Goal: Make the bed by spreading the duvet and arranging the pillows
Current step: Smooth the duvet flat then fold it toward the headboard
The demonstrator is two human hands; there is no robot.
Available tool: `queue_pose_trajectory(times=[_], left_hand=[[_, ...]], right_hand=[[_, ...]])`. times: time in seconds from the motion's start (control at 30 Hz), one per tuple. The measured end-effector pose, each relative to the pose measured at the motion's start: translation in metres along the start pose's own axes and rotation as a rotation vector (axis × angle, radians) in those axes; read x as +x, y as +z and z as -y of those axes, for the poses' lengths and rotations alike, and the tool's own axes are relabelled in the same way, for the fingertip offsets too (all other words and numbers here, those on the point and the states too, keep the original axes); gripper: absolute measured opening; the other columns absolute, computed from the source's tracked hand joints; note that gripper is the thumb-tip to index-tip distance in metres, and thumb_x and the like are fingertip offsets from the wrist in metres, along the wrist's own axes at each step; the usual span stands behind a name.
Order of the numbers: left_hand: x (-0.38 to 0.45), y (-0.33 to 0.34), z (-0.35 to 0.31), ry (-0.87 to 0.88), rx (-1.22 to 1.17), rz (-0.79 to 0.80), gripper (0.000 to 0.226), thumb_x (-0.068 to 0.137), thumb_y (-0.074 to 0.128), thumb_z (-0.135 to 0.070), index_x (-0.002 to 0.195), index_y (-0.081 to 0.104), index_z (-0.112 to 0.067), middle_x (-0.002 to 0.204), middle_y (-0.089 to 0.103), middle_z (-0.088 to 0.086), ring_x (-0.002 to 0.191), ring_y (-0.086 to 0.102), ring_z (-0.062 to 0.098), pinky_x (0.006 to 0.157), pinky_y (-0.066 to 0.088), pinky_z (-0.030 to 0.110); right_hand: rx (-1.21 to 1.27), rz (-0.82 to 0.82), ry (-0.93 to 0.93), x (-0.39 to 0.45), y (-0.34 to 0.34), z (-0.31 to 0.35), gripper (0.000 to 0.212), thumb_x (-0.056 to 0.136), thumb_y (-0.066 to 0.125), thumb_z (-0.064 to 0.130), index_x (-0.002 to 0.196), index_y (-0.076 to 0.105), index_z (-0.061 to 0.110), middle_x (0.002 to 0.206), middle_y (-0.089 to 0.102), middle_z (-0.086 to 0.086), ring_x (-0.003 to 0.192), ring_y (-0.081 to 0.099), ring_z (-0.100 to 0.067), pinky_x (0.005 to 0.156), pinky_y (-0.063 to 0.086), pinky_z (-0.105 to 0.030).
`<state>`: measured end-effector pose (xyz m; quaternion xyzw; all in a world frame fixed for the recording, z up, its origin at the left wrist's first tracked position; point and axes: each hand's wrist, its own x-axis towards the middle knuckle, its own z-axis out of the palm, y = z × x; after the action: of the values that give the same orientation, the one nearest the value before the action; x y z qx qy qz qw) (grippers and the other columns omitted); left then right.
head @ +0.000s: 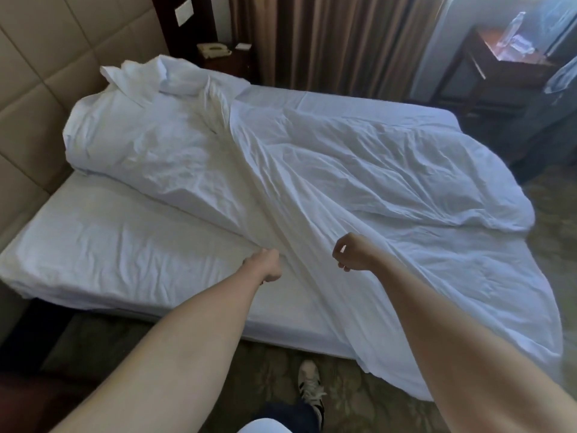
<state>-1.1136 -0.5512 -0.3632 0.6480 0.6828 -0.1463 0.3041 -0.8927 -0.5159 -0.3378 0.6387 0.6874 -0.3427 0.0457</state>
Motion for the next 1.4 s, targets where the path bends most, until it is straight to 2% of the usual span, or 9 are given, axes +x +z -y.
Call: queue_pose_trajectory(times=[0.2,0.4,0.57,0.77,0.87,1.03,1.13,1.3,1.4], left_hand=[[0.066,0.063,-0.068,-0.087,-0.192,-0.012,0.061,0.096,0.043,-0.039,0.149,0.022,-0.019,0.138,0.05,0.015,0.122,0.051,0.035,0.095,0.041,0.042],[0.107,0.114,-0.109,-0.206,-0.304,-0.025,0.056,0.091,0.054,-0.048,0.139,0.041,-0.022,0.146,0.033,0.011,0.132,0.036,0.035,0.105,0.031,0.049],[0.144,0.179,-0.112,-0.484,-0.726,-0.056,0.113,0.08,0.07,-0.05,0.15,-0.018,-0.04,0.161,-0.011,0.01,0.145,0.012,0.041,0.113,0.019,0.057],[0.182,0.26,-0.157,-0.792,-1.247,-0.172,0.145,0.059,0.088,-0.052,0.15,-0.023,-0.027,0.162,0.0,0.008,0.147,0.015,0.031,0.117,0.025,0.046],[0.188,0.303,-0.195,-0.887,-1.287,-0.185,0.149,0.056,0.088,-0.055,0.152,-0.02,-0.015,0.162,0.0,0.008,0.149,0.009,0.028,0.119,0.019,0.041],[0.182,0.324,-0.235,-0.999,-1.382,-0.233,0.121,0.055,0.083,-0.062,0.148,0.023,-0.011,0.144,0.043,0.007,0.129,0.047,0.028,0.105,0.042,0.037],[0.16,0.317,-0.267,-0.968,-1.295,-0.431,0.084,0.051,0.076,-0.068,0.121,0.058,-0.023,0.111,0.066,-0.005,0.1,0.065,0.019,0.084,0.056,0.036],[0.112,0.253,-0.368,-0.594,-1.179,-0.62,0.026,0.085,0.067,-0.04,0.105,0.067,-0.023,0.093,0.071,-0.007,0.086,0.068,0.011,0.071,0.05,0.024],[0.096,0.232,-0.418,-0.391,-1.316,-0.649,0.016,0.081,0.07,-0.026,0.087,0.07,-0.01,0.077,0.069,-0.005,0.071,0.06,0.007,0.066,0.047,0.033]], right_hand=[[-0.252,0.109,-0.108,0.061,-0.001,-0.054,0.027,0.09,0.049,0.018,0.107,0.069,0.026,0.11,0.067,-0.007,0.098,0.064,-0.024,0.083,0.053,-0.031],[-0.338,0.216,-0.245,0.107,0.021,-0.09,0.04,0.094,0.041,0.016,0.121,0.065,0.031,0.127,0.063,-0.005,0.112,0.061,-0.025,0.09,0.052,-0.036],[-0.293,0.281,-0.395,0.144,0.059,-0.124,0.056,0.098,0.038,0.008,0.151,0.036,0.026,0.153,0.04,-0.004,0.137,0.042,-0.024,0.108,0.037,-0.034],[-0.208,0.372,-0.571,0.189,0.104,-0.187,0.084,0.086,0.042,-0.008,0.156,0.014,0.03,0.16,0.024,-0.004,0.14,0.037,-0.025,0.107,0.04,-0.034],[-0.211,0.424,-0.615,0.186,0.11,-0.217,0.086,0.088,0.04,-0.009,0.157,0.009,0.033,0.161,0.021,-0.004,0.14,0.037,-0.026,0.107,0.038,-0.031],[-0.19,0.507,-0.702,0.176,0.097,-0.261,0.079,0.095,0.043,0.003,0.158,0.0,0.024,0.16,0.023,-0.008,0.143,0.031,-0.028,0.114,0.03,-0.034],[-0.112,0.561,-0.615,0.151,0.085,-0.278,0.073,0.1,0.048,0.022,0.156,0.001,0.023,0.148,0.043,-0.017,0.125,0.052,-0.035,0.103,0.045,-0.043],[0.068,0.541,-0.235,0.104,0.028,-0.279,0.108,0.08,0.067,0.061,0.156,0.002,0.021,0.146,0.043,-0.02,0.128,0.05,-0.039,0.101,0.048,-0.045],[0.063,0.288,-0.127,0.099,-0.021,-0.291,0.06,0.082,0.07,0.034,0.129,0.041,0.01,0.122,0.058,-0.013,0.115,0.058,-0.036,0.094,0.05,-0.039]])
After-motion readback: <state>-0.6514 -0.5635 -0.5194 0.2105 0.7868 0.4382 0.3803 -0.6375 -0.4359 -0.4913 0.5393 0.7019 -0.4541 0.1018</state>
